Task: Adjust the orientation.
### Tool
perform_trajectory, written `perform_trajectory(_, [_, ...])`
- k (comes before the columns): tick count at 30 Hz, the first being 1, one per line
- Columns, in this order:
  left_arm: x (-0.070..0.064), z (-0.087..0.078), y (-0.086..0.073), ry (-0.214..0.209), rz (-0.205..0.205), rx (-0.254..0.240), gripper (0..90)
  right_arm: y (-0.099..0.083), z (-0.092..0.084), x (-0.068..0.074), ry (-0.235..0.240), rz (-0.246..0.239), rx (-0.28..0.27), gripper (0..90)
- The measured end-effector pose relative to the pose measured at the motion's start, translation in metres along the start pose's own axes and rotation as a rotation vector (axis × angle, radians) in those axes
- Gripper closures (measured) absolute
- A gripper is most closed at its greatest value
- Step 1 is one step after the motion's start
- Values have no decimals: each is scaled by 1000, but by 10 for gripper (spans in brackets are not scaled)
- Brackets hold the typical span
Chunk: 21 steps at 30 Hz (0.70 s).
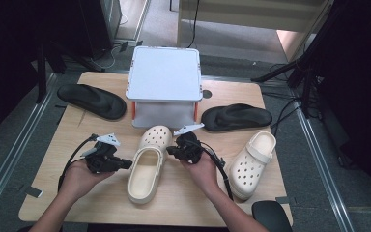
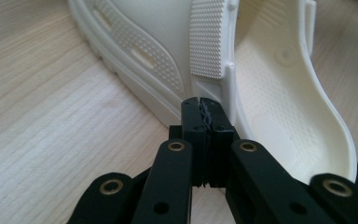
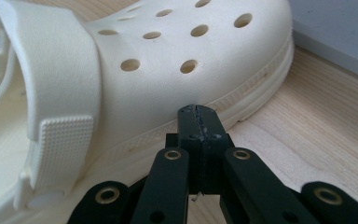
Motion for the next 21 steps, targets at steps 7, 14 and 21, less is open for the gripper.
perform_trajectory(7, [-7, 3, 2, 8, 24, 5, 883, 2, 1, -2, -12, 12, -12, 900])
perform_trajectory(14, [-5, 4, 2, -23, 22, 6, 856, 3, 1, -4, -16, 10, -13, 900])
perform_trajectory(21, [-2, -6, 3, -28, 20, -41, 705, 5, -8, -8, -18, -14, -35, 835])
Point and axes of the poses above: each handheld gripper's, and its own axes: z roughly forward along the jaws, y roughly out of its top, x roughly to its left, the point moved 5 cm from there along z, roughly forward along the jaws, and after that the axes turned 6 degrees about x, right-handed, at the moved point
